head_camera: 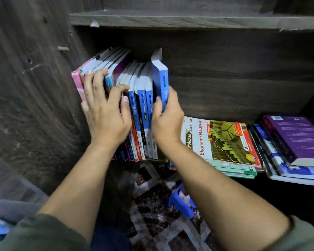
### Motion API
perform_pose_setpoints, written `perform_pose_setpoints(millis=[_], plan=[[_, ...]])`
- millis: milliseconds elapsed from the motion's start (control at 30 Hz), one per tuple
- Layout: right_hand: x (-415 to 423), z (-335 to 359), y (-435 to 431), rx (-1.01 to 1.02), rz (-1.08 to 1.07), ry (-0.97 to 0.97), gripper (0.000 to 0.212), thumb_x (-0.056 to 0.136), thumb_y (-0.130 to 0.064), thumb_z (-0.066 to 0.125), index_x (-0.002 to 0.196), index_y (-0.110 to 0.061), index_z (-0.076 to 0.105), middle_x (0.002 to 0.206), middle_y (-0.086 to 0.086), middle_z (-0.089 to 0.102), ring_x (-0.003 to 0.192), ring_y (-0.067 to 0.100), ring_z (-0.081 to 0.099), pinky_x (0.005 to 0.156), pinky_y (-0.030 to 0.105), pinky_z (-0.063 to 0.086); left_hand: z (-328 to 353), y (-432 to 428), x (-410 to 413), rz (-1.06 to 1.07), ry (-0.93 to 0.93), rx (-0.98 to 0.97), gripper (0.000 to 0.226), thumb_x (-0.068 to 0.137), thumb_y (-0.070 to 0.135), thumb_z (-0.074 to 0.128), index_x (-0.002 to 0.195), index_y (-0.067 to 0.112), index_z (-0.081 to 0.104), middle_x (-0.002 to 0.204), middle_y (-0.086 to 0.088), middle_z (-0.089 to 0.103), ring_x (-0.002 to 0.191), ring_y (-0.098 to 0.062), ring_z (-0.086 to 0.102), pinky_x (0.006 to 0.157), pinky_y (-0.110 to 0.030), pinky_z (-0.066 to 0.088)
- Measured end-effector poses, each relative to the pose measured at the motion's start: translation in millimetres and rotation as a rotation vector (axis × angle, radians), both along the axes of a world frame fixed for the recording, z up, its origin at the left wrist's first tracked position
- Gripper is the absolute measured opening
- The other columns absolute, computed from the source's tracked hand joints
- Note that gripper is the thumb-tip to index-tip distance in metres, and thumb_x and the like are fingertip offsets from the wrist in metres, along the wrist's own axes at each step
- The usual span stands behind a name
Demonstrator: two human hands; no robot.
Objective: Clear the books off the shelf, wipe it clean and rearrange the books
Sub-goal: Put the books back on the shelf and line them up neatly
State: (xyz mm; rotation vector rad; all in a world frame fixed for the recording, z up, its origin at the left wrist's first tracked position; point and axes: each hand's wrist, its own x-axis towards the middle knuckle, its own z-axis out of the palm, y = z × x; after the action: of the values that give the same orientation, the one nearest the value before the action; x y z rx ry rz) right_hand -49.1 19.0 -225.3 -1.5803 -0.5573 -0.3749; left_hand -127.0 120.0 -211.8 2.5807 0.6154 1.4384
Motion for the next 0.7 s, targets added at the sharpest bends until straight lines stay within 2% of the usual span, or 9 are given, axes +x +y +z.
perform_pose_setpoints(millis=[133, 233, 300, 400, 467, 533, 600, 633, 700], plan=[[-0.1, -17.6, 14.7, 0.048, 0.004, 0.130, 0.034, 0.098, -0.011, 0.048, 0.131, -0.014, 0.052, 0.106, 0.000, 0.063, 0.086, 0.005, 0.052, 0.075, 0.020, 0.040, 1.0, 0.3, -0.2, -0.020, -0.008, -0.004, 0.020, 0.093, 0.022, 0.052, 0.112, 0.020, 0.061, 0.150, -0.007, 0.032, 0.145, -0.026, 0.014, 0.094, -0.050, 0.034], [6.7, -37.2, 2.0, -0.076, 0.131, 0.160, 0.036, 0.101, -0.018, 0.045, 0.136, -0.013, 0.044, 0.118, 0.002, 0.062, 0.103, 0.011, 0.056, 0.091, 0.029, 0.046, 1.9, 0.2, 0.3, -0.010, 0.001, -0.015, 0.020, 0.093, 0.022, 0.052, 0.111, 0.020, 0.061, 0.149, -0.007, 0.032, 0.145, -0.026, 0.014, 0.094, -0.051, 0.034], [11.0, -42.3, -11.8, -0.197, 0.293, 0.153, 0.043, 0.102, -0.024, 0.043, 0.144, -0.017, 0.033, 0.134, -0.001, 0.055, 0.118, 0.008, 0.053, 0.103, 0.034, 0.043, 2.2, -0.5, 1.1, -0.003, 0.003, -0.019, 0.020, 0.093, 0.022, 0.051, 0.110, 0.020, 0.061, 0.149, -0.006, 0.031, 0.145, -0.026, 0.014, 0.094, -0.051, 0.034], [17.7, -40.2, -34.1, -0.409, 0.505, 0.149, 0.064, 0.100, -0.030, 0.050, 0.153, -0.027, 0.014, 0.151, -0.016, 0.033, 0.124, -0.006, 0.042, 0.105, 0.016, 0.033, 1.9, -2.0, 2.5, 0.011, 0.010, -0.023, 0.021, 0.093, 0.023, 0.049, 0.110, 0.020, 0.060, 0.150, -0.006, 0.030, 0.146, -0.026, 0.012, 0.094, -0.053, 0.035], [23.6, -45.4, -52.5, -0.617, 0.495, 0.076, 0.078, 0.094, -0.033, 0.060, 0.154, -0.027, 0.011, 0.154, -0.014, 0.027, 0.136, -0.001, 0.031, 0.106, 0.012, 0.022, 1.0, -2.5, 2.5, 0.012, 0.016, -0.029, 0.021, 0.093, 0.023, 0.048, 0.111, 0.020, 0.059, 0.152, -0.006, 0.029, 0.147, -0.025, 0.010, 0.097, -0.054, 0.033], [31.3, -61.0, -75.7, -0.994, 0.407, -0.072, 0.089, 0.087, -0.044, 0.066, 0.154, -0.032, 0.009, 0.160, -0.001, 0.018, 0.146, 0.015, 0.018, 0.115, 0.024, 0.013, 0.3, -2.2, 1.5, 0.004, 0.019, -0.030, 0.022, 0.094, 0.024, 0.047, 0.112, 0.021, 0.059, 0.152, -0.005, 0.028, 0.147, -0.025, 0.008, 0.099, -0.054, 0.031], [40.4, -82.6, -100.7, -1.388, 0.327, -0.171, 0.096, 0.081, -0.057, 0.065, 0.150, -0.044, -0.001, 0.162, 0.004, 0.002, 0.149, 0.028, 0.005, 0.120, 0.046, 0.008, 0.3, -1.3, 0.5, -0.002, 0.018, -0.024, 0.022, 0.094, 0.024, 0.048, 0.112, 0.020, 0.059, 0.152, -0.006, 0.028, 0.147, -0.025, 0.008, 0.099, -0.054, 0.031], [44.6, -93.0, -112.1, -1.503, 0.312, -0.197, 0.095, 0.082, -0.059, 0.063, 0.148, -0.048, -0.004, 0.162, 0.004, -0.005, 0.148, 0.032, -0.002, 0.119, 0.054, 0.006, 0.7, -0.8, 0.1, -0.003, 0.019, -0.021, 0.022, 0.094, 0.023, 0.048, 0.113, 0.020, 0.059, 0.152, -0.006, 0.028, 0.147, -0.025, 0.008, 0.099, -0.054, 0.031], [52.6, -108.4, -127.0, -1.594, 0.288, -0.245, 0.088, 0.087, -0.054, 0.059, 0.147, -0.051, -0.006, 0.162, 0.003, -0.011, 0.148, 0.034, -0.008, 0.116, 0.061, 0.004, 1.0, -0.4, -0.1, 0.000, 0.023, -0.017, 0.022, 0.094, 0.023, 0.048, 0.113, 0.020, 0.059, 0.152, -0.006, 0.028, 0.147, -0.025, 0.008, 0.099, -0.053, 0.031]])
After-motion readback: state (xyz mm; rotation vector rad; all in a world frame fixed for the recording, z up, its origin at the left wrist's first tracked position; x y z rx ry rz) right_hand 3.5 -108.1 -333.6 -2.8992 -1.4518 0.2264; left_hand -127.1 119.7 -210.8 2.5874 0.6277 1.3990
